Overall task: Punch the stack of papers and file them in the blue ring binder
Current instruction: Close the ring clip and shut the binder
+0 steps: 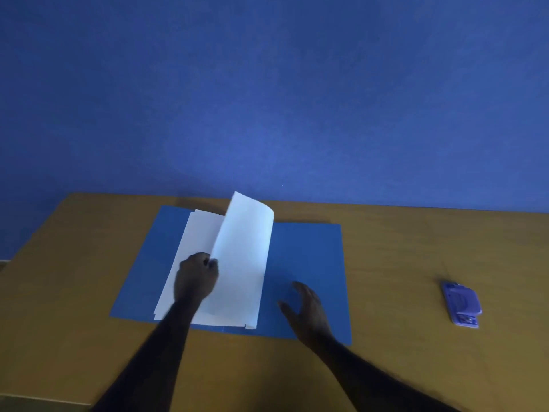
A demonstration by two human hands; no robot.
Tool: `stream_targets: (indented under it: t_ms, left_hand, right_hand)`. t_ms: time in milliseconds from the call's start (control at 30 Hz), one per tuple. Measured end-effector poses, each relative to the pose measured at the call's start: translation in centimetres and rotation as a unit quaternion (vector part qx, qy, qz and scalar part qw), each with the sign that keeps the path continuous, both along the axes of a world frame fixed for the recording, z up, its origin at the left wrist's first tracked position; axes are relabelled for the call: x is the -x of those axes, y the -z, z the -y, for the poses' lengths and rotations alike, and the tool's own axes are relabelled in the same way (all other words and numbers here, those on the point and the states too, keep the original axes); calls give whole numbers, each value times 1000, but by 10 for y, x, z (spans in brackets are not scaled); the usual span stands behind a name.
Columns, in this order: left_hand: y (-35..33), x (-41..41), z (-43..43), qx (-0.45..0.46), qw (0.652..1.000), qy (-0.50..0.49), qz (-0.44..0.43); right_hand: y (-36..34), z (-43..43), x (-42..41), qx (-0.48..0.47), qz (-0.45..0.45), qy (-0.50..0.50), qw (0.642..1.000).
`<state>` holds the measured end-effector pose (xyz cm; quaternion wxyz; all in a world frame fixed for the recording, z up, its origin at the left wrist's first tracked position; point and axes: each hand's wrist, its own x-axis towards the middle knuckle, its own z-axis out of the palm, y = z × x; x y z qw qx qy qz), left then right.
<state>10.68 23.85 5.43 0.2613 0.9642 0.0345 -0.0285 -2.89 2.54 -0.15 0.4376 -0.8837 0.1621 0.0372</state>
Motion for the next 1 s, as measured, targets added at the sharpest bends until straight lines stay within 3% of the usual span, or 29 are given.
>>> stream_targets:
  t_ms: [233,500,633,833,933,1000]
  left_hand:
    - [20,-27,-83,-46,993,-98,-46]
    - [40,-27,-88,-38,994,-97,-42]
    - [47,-30,-94,-98,986,-131,-19]
    - [38,-42,-118,-101,977,-165,-93]
    - [20,-46,-124,-116,975,-179,-55]
    - [1,-50,-133,-74,983,-169,-6]
  right_hand:
    - [19,0,-4,48,-86,-78,992]
    - [24,-1,-3,77,-96,-80,989]
    - [27,-2,-2,89,-100,-89,987]
    - [23,2,-4,89,-106,-90,986]
    - [21,5,-4,90,-111,-91,985]
    - [19,5,-3,89,-116,-97,984]
